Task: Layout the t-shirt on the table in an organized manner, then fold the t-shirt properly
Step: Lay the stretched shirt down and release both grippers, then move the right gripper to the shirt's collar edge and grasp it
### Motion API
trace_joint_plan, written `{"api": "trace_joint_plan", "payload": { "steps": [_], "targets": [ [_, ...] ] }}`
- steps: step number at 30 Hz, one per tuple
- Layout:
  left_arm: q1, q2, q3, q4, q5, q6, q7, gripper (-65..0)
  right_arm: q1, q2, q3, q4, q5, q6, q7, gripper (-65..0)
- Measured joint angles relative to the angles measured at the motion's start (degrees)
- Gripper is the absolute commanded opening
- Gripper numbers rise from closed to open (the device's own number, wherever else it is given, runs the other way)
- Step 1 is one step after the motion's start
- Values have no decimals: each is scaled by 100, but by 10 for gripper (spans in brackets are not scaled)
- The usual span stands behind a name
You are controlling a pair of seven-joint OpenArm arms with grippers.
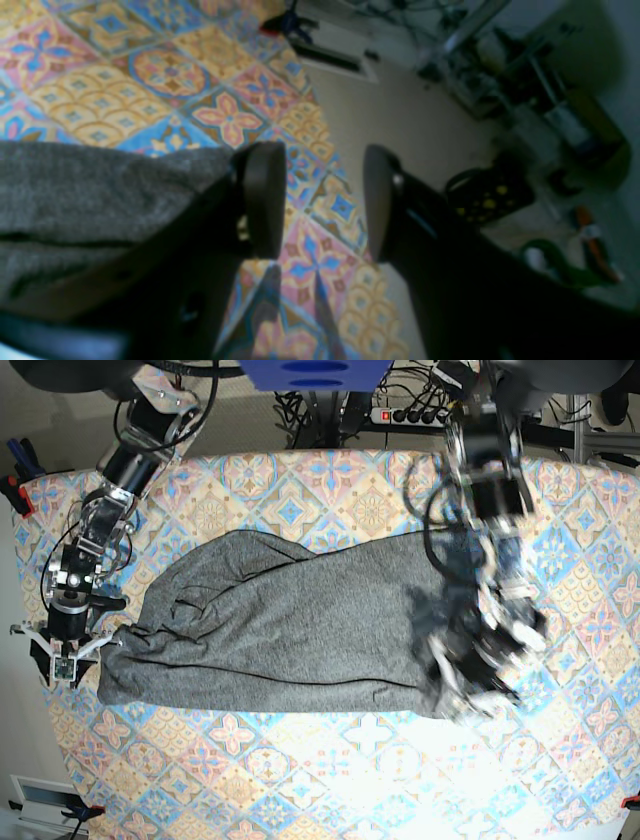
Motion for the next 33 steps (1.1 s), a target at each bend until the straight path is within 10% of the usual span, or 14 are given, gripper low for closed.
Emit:
{"api": "trace_joint_plan", "payload": {
  "steps": [7,12,25,33],
  "targets": [
    [1362,-81,-31,1270,98,101,24,-312,-483,13,483,850,-59,20,-1436,-406],
    [2157,-13,2,1753,28,37,-9,-312,-896,-573,732,1740,603,1075,-2398,-408],
    [2516,-48,-24,1768,83,83,-17,-312,-1823,-1462,772,2546,885,2240,-3877,-407],
    [2518,-46,-9,1770,81,83,-20,-312,-2573,-1451,691,2599,2524,2396,-4878,-408]
  ]
}}
